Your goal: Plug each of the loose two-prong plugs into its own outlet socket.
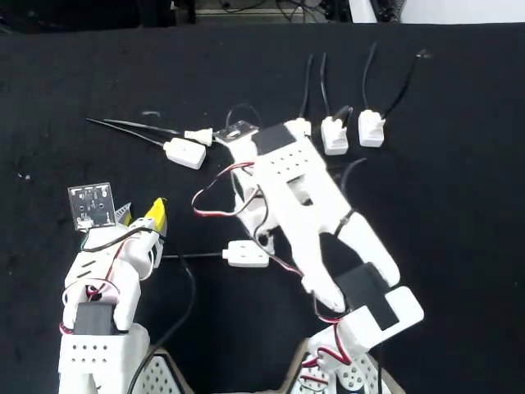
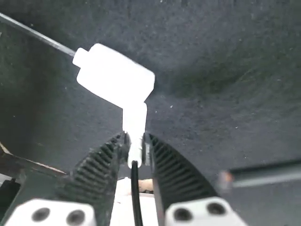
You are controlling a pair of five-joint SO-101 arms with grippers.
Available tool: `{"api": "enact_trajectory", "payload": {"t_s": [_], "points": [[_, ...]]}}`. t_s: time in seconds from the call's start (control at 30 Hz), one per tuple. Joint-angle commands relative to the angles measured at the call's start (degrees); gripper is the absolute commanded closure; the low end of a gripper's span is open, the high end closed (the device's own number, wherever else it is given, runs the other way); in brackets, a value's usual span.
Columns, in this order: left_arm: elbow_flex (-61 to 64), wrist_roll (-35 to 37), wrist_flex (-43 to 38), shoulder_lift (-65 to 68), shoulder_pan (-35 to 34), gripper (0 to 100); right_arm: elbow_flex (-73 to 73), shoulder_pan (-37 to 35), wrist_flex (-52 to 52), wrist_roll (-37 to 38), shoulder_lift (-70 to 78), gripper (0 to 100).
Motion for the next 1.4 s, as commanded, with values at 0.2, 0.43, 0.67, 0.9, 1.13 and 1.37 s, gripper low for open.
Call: {"api": "enact_trajectory", "payload": {"t_s": [0.2,0.43,0.67,0.9,1.13,1.37], "points": [[-1.1,0.0,-0.3,-0.6,-0.1,81,-2.9,0.3,-1.5,-8.1,0.1,98.8],[-1.1,0.0,-0.2,-0.6,-0.1,81,-1.9,0.3,-2.5,-10.2,0.1,98.8],[-1.1,0.0,-0.3,-0.6,-0.1,81,1.8,0.4,-5.1,-10.2,-0.3,98.8],[-1.1,0.0,-0.3,-0.6,-0.1,81,1.5,3.3,-4.0,-9.5,-0.4,98.8],[-1.1,0.0,-0.4,-0.6,-0.1,81,1.7,3.3,-1.6,-3.3,-4.6,98.8],[-1.1,0.0,-0.4,-0.6,-0.1,81,5.4,-0.3,-0.3,4.2,-11.6,98.8]]}}
